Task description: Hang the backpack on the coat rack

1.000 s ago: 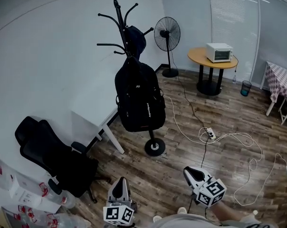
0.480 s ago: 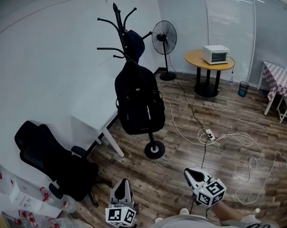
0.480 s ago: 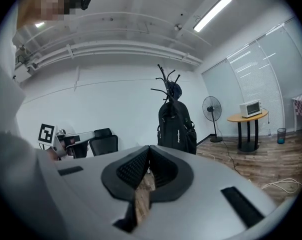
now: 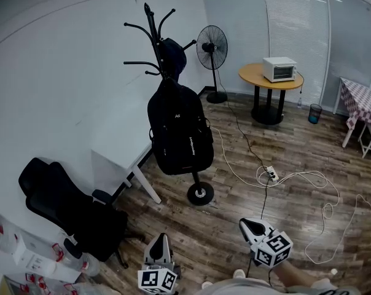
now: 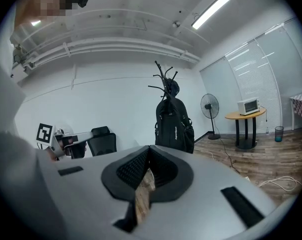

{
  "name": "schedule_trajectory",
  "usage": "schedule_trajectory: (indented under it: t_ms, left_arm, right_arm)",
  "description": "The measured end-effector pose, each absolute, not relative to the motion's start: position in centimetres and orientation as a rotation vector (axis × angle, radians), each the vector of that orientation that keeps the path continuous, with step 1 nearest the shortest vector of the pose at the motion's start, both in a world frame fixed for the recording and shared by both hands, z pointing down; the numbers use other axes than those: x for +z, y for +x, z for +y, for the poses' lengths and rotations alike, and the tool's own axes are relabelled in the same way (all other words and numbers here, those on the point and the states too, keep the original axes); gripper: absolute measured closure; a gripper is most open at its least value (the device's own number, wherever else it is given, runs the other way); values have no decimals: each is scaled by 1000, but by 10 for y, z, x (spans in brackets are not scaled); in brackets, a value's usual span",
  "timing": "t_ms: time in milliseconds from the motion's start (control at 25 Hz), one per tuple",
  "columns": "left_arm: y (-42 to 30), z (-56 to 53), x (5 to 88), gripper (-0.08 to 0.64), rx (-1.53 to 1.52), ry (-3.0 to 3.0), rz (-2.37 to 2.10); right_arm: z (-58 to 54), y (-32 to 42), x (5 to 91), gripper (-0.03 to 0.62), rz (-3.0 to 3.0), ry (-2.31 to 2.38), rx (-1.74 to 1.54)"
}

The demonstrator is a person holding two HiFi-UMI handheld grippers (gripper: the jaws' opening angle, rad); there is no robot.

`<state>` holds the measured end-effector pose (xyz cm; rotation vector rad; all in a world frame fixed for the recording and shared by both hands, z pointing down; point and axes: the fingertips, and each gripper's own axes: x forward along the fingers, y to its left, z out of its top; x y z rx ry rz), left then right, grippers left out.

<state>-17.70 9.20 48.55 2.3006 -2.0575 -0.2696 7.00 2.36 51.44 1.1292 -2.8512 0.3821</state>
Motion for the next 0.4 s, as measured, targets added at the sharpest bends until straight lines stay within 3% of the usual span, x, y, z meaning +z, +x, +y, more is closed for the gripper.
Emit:
schedule_trajectory:
  t_ms: [400]
  left_arm:
    - [-173,86,485,551,-247,2269,-2061]
  right_arm:
    - [17,76,517,577,-2843,1137,389]
